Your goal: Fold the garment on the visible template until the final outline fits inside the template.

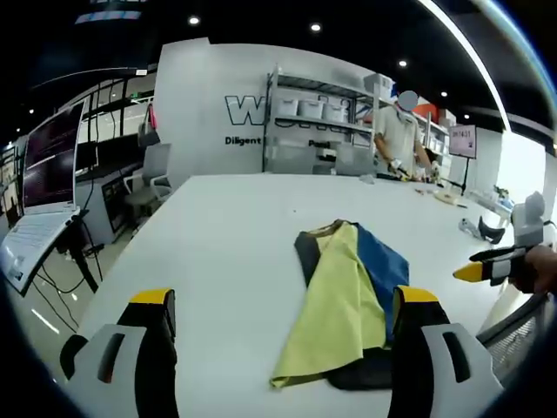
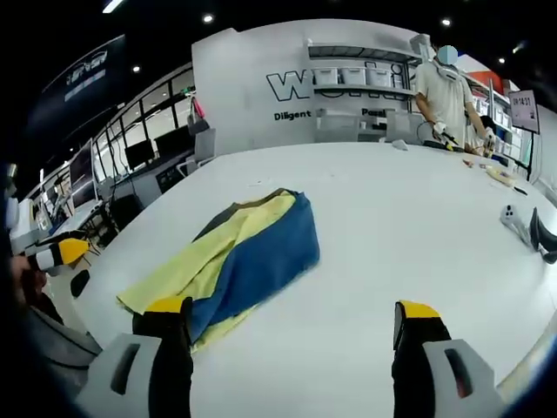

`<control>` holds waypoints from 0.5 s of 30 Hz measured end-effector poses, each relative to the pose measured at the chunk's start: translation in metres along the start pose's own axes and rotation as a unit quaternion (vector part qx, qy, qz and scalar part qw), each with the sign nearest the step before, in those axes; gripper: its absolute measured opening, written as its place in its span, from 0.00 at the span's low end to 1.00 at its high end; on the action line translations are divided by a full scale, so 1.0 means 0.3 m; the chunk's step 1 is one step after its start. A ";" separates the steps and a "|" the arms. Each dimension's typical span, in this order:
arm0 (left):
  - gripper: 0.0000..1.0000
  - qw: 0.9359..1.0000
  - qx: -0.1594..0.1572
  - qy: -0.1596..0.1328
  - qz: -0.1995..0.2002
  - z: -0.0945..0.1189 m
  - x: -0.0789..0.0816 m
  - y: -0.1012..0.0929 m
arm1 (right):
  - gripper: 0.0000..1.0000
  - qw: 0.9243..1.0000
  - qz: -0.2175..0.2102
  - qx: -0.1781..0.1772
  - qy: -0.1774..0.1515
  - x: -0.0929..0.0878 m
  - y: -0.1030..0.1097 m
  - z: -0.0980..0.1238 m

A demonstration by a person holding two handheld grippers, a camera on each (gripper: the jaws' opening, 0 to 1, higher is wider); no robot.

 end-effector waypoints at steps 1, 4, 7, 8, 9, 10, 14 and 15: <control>0.97 1.000 0.000 0.000 0.000 0.000 0.000 0.000 | 0.95 1.000 0.000 0.000 0.000 0.000 0.000 0.000; 0.97 1.000 -0.001 0.001 0.000 0.002 -0.001 -0.002 | 0.95 1.000 0.002 0.000 0.002 -0.001 -0.001 0.000; 0.97 1.000 0.000 0.002 -0.001 0.005 -0.001 -0.002 | 0.95 1.000 0.003 0.000 0.002 -0.001 -0.001 0.000; 0.97 1.000 0.000 0.002 -0.001 0.005 -0.001 -0.001 | 0.95 1.000 0.003 -0.001 0.002 -0.001 0.000 0.000; 0.97 1.000 0.000 0.002 -0.001 0.006 0.000 -0.001 | 0.95 1.000 0.002 0.000 0.002 -0.001 0.000 0.000; 0.97 1.000 -0.001 0.001 -0.001 0.007 0.000 -0.001 | 0.95 1.000 0.002 0.000 0.002 -0.001 0.000 0.000; 0.97 1.000 -0.002 0.002 -0.001 0.008 -0.002 -0.001 | 0.95 1.000 0.004 0.000 0.003 -0.001 0.002 0.000; 0.97 1.000 -0.002 0.002 -0.001 0.008 -0.003 -0.001 | 0.95 1.000 0.004 0.000 0.003 -0.001 0.002 0.000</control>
Point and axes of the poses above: the point that each gripper's makers call its tool centre point, and the gripper's own axes: z roughly backward along the fingers, y roughly to its left, x roughly out of its top, the point moved 10 cm from there along z, roughly backward along the fingers, and after that the axes turned 7 degrees about x, right-handed, at the moved point
